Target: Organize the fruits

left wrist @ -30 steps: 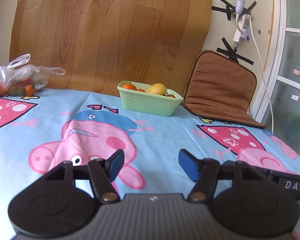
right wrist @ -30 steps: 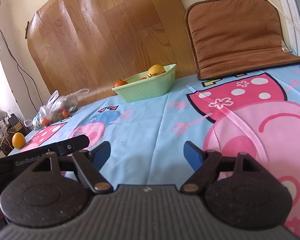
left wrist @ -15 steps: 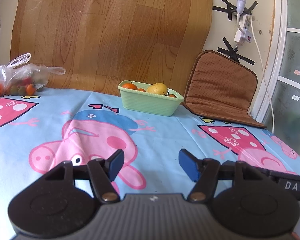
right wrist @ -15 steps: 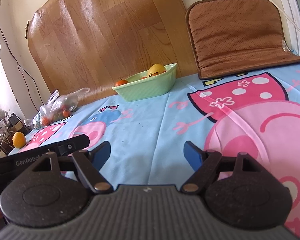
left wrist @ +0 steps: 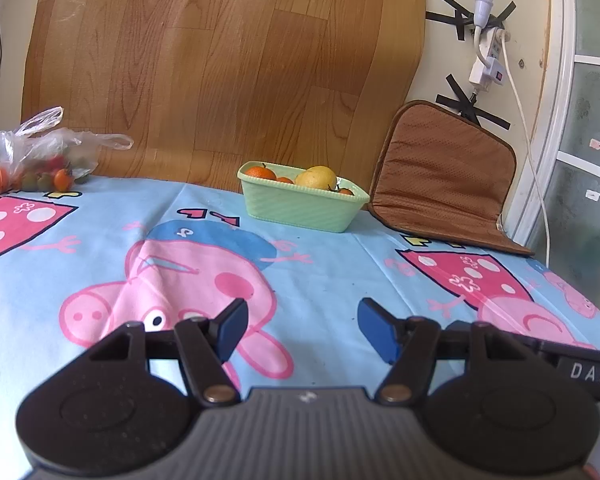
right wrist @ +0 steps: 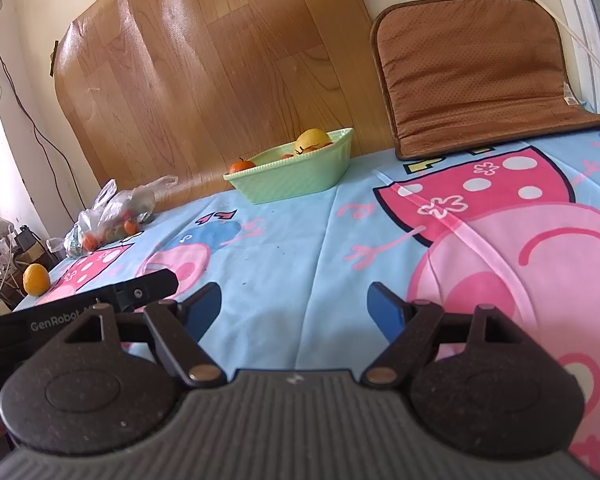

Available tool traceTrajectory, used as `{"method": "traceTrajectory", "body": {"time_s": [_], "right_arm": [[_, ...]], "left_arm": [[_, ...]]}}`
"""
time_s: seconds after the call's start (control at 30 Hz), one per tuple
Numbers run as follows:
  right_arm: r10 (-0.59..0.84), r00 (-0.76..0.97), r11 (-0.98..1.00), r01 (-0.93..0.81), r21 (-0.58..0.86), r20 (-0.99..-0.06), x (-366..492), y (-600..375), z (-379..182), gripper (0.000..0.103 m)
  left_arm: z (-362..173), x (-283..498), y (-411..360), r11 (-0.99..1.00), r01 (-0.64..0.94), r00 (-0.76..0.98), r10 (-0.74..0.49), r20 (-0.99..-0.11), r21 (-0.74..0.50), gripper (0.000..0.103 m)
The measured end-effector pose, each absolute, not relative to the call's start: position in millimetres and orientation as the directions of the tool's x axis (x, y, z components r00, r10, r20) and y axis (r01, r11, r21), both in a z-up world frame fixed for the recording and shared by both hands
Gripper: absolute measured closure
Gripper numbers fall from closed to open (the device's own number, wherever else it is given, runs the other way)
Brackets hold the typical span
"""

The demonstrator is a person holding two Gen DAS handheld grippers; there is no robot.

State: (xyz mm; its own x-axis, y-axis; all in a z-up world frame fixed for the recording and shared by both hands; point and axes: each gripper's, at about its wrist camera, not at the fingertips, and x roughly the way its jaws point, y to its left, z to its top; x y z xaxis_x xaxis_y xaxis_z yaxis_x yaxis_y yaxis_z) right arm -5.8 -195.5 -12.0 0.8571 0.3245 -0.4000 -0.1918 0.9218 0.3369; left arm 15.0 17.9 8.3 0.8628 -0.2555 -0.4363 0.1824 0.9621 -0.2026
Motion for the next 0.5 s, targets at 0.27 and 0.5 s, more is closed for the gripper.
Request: {"method": "traceTrajectory", "body": {"time_s": [0.27,0.5], "right_arm": [[0.300,0.859,0.932,-0.171,0.321,-0.414,-5,-193,-12,0.021],[0.296,0.850,0.943,-0.186,0.278,-0.436,-13,-188,-6,0.023]], "left_arm": [[8,17,16,0.972,0.150,0.860,-0.217,-0.462,-0.179,0.041],[19,2,22,0.987,0.032,0.874,-0.104,-0.474,-0.157,0.006]]}}
